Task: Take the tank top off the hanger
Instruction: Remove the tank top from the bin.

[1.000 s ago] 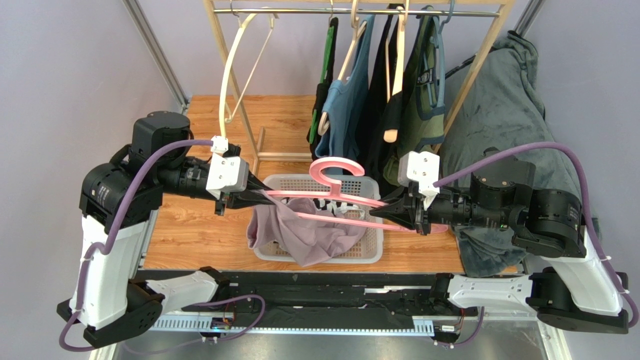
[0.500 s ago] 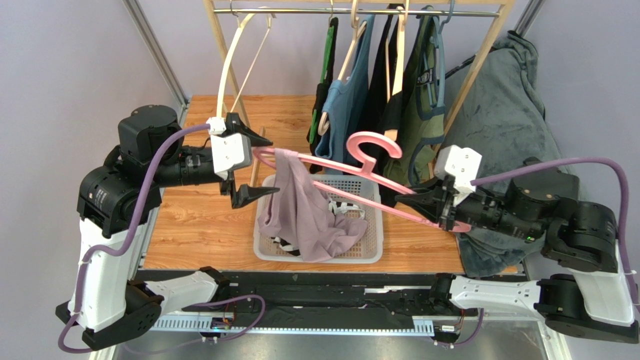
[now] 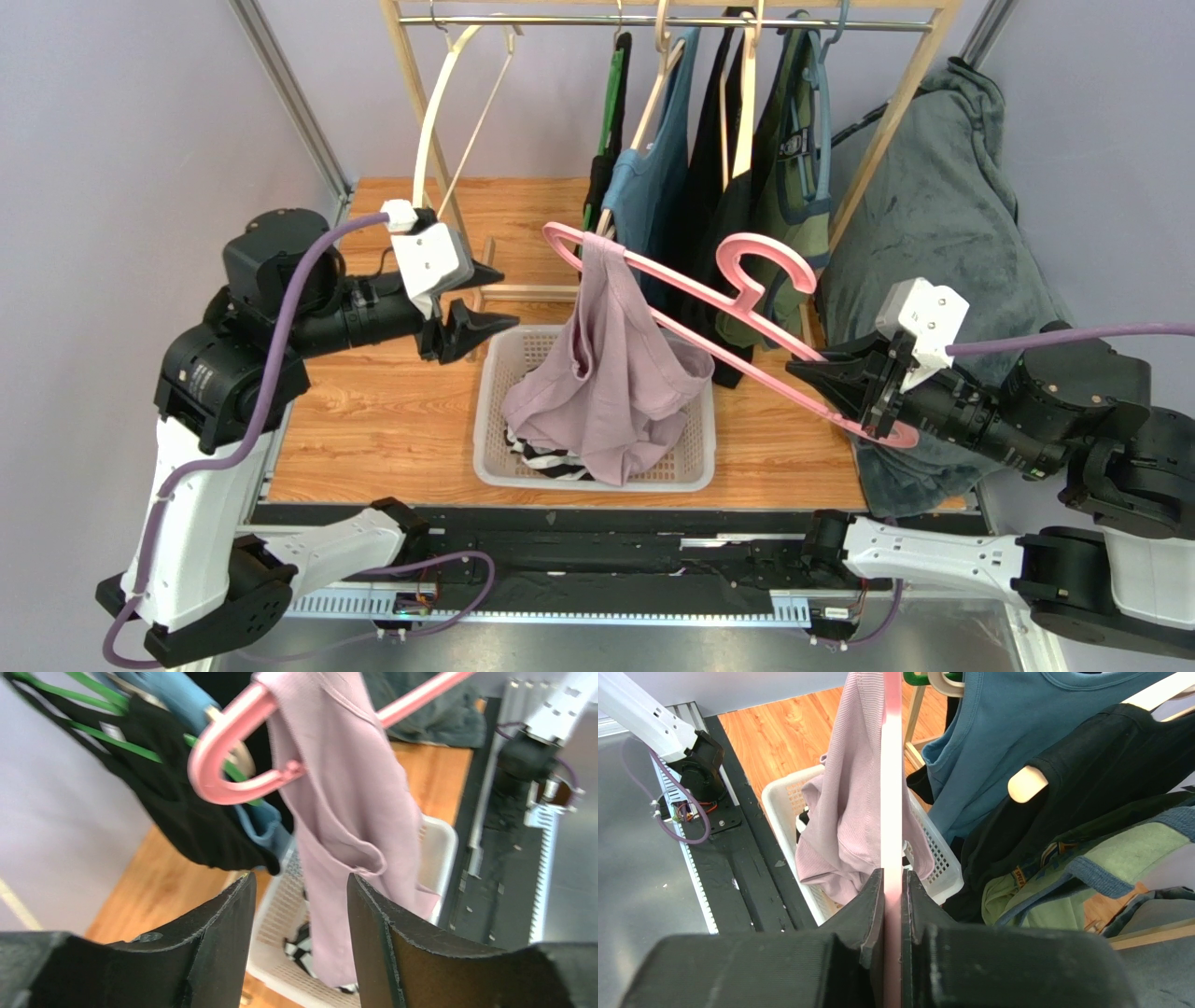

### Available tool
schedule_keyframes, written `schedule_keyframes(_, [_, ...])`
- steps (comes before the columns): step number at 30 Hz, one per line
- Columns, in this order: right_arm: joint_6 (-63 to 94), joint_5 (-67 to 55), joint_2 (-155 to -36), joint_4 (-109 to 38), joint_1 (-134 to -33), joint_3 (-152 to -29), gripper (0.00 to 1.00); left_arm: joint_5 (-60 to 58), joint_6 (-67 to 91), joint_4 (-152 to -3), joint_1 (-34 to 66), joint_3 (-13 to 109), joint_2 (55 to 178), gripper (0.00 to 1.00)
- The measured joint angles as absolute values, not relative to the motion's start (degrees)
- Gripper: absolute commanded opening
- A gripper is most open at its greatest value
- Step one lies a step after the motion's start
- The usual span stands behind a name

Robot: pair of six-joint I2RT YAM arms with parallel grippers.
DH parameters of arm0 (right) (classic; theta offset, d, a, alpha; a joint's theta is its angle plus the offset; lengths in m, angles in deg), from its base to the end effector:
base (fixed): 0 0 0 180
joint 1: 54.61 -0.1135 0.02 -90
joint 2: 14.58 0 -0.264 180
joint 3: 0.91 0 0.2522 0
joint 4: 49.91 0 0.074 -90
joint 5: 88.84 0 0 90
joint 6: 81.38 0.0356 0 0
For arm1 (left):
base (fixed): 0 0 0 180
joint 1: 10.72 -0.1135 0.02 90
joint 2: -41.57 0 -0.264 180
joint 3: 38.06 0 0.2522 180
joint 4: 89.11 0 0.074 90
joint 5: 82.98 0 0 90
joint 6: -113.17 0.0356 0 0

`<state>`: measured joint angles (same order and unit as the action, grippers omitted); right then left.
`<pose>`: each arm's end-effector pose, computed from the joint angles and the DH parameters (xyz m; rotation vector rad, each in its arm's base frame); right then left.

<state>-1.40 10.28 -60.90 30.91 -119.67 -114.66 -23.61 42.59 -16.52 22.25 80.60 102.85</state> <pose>0.0223 0.0345 0.5120 -1.0241 1.5220 0.5387 0.0992 -0.0860 0.5300 1.1380 1.4556 -0.6549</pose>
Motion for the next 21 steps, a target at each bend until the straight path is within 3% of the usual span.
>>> schedule_keyframes(2, [-1.2,10.3,-61.0,30.8,-119.7,-114.4,0.00,-25.0,42.0,-17.0,22.7,77.3,102.5,0.73])
schedule_keyframes(15, [0.0,8.2,-62.6,28.4,-119.7,-114.0,0.00,-28.7,38.2,-18.4,25.2,66.9,105.6,0.86])
schedule_keyframes(18, [0.6,7.0,-62.8,27.1,-119.7,-113.4,0.00,-28.9,37.3,-19.1,25.3,65.8,105.7,0.86])
schedule_keyframes(21, [1.3,6.0,-62.9,25.9,-119.7,-112.4,0.00,-29.4,36.4,-19.8,25.3,65.9,106.0,0.73])
